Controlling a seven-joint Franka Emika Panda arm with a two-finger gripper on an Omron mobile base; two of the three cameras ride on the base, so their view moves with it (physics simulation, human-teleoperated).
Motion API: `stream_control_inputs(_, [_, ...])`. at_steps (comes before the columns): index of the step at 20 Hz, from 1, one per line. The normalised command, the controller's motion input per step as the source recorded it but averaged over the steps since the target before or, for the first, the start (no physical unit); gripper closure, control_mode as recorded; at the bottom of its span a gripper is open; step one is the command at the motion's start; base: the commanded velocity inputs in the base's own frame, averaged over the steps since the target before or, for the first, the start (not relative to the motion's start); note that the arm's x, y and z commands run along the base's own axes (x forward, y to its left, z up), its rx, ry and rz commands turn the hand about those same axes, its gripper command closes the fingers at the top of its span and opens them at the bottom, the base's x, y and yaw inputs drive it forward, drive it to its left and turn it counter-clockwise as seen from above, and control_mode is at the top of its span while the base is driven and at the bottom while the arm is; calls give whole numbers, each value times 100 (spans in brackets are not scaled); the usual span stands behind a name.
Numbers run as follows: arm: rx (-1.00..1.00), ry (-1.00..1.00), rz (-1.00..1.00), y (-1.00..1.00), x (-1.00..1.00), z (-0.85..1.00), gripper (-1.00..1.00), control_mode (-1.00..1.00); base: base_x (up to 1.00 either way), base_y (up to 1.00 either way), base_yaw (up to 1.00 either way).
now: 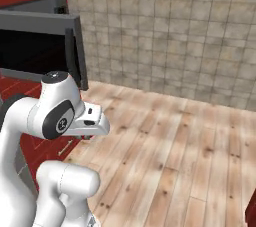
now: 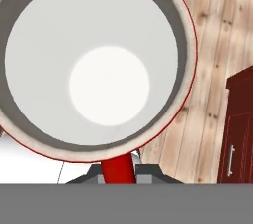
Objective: Pick the mug from the counter and place it inside the microwave. Then close the microwave.
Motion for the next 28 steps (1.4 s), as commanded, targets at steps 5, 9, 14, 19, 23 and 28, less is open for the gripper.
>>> stream_control_inputs(5, [0, 0, 0, 0, 0, 0, 100, 100, 100, -72, 2])
stream_control_inputs(9, [0, 0, 0, 0, 0, 0, 100, 100, 74, -75, 10])
stream_control_inputs(14, [0, 0, 0, 0, 0, 0, 100, 100, 69, -56, 28])
stream_control_inputs(19, [0, 0, 0, 0, 0, 0, 100, 100, 100, -47, 56])
stream_control_inputs(23, [0, 0, 0, 0, 0, 0, 100, 100, 88, -46, 62])
stream_control_inputs(28, [0, 0, 0, 0, 0, 0, 100, 100, 53, -36, 60])
